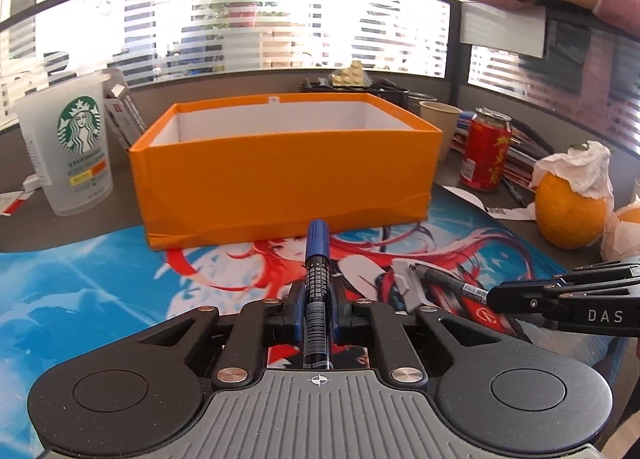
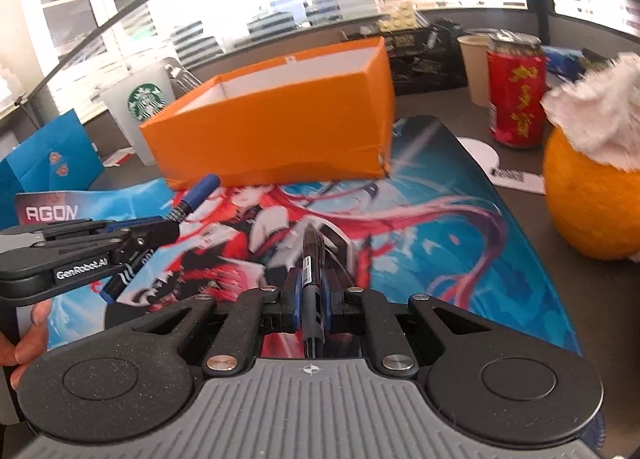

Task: Organize rigid objects
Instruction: 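Carry the black marker and pen over the orange box with both grippers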

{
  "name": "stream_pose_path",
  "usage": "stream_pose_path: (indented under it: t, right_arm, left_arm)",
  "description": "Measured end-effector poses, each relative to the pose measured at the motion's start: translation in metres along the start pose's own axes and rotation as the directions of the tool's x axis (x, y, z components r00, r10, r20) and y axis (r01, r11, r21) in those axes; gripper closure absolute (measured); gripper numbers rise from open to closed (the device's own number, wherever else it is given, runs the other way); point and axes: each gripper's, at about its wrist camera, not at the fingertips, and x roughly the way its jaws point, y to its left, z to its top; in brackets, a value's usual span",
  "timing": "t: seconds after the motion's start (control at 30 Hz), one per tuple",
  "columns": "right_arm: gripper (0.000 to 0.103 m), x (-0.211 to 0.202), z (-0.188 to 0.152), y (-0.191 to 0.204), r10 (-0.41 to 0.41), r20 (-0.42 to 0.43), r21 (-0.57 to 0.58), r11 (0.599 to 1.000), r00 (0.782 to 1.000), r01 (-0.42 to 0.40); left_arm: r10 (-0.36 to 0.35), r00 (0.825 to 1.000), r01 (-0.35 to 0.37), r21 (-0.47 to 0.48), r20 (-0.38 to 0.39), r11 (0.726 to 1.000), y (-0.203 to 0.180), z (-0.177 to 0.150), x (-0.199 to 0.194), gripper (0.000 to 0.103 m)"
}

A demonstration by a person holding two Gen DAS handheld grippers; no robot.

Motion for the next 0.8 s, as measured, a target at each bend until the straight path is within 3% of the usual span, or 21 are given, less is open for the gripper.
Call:
stream_pose_path:
  t: [0.5,0.8]
  right_arm:
    - [0.093,0.003,0.011,0.030,0.002,0.008,-0.055,0.998,1.000,-0.002]
    - [0.093,0.031,-0.007,0.038,-0.019,-0.079,-0.086,0.996,0.997,0.012]
  left_arm:
    - [0.002,1.000,-0.001,-0.049,0.017,0.999,0.026,-0.002,-0.005,0.092]
    - [0.010,1.000,-0.010,-0.069,-0.010,0.998,0.038,-0.009,-0.001,0.092]
